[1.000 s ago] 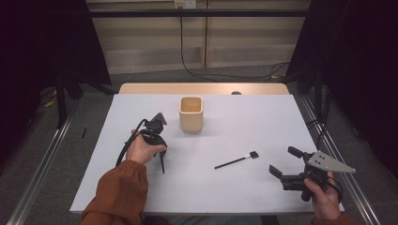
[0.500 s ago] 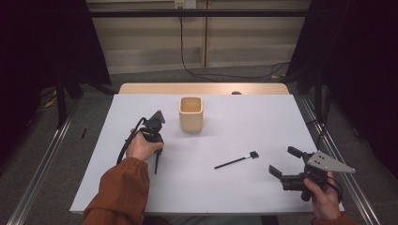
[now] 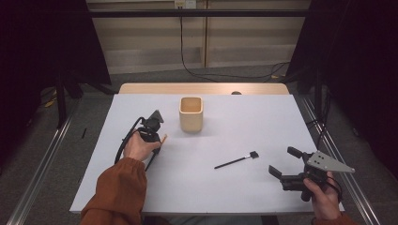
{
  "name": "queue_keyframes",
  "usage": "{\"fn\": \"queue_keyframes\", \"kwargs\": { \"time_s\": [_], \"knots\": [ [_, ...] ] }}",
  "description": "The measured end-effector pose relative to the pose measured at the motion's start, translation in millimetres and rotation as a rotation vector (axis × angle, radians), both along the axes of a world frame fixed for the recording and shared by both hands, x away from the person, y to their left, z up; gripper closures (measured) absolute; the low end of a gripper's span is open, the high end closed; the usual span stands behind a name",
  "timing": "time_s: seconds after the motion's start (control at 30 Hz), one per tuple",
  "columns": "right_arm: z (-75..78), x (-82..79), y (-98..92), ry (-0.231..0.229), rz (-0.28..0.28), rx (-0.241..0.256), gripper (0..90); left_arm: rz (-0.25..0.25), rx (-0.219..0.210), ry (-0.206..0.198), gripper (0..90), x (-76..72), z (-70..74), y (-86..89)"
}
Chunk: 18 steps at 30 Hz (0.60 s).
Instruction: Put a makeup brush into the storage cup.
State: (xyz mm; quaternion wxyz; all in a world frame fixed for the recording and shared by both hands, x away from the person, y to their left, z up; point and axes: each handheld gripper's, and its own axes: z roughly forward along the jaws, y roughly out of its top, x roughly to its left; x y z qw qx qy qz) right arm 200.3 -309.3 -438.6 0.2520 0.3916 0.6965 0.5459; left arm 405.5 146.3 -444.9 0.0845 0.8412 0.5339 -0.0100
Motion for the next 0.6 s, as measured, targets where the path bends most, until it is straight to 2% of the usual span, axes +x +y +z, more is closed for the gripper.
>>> {"fn": "queue_keyframes", "kwargs": {
  "time_s": [0.2, 0.27, 0.33, 0.37, 0.43, 0.6],
  "knots": [
    [-0.2, 0.4, -0.1, 0.002, -0.001, 0.0, 0.0, 0.003, -0.033, 0.005, 84.0, 0.9, 0.7, 5.0],
    [0.1, 0.0, -0.1, 0.001, 0.0, 0.001, 0.0, 0.008, -0.044, -0.006, 84.0, -0.9, 0.7, 6.2],
    [0.1, -0.1, -0.3, 0.001, -0.001, 0.005, 0.0, 0.009, -0.078, -0.004, 84.0, -2.0, 1.6, 8.4],
    [0.1, -0.1, -0.3, 0.001, -0.001, 0.005, 0.0, 0.009, -0.078, -0.004, 84.0, -2.0, 1.6, 8.4],
    [0.3, -0.2, -0.2, 0.001, -0.001, 0.005, 0.0, 0.009, -0.086, -0.025, 84.0, -3.8, 3.9, 10.3],
    [0.3, -0.3, -0.2, 0.0, 0.0, 0.002, 0.0, 0.018, -0.116, -0.04, 84.1, -5.4, 5.3, 13.9]
  ]
}}
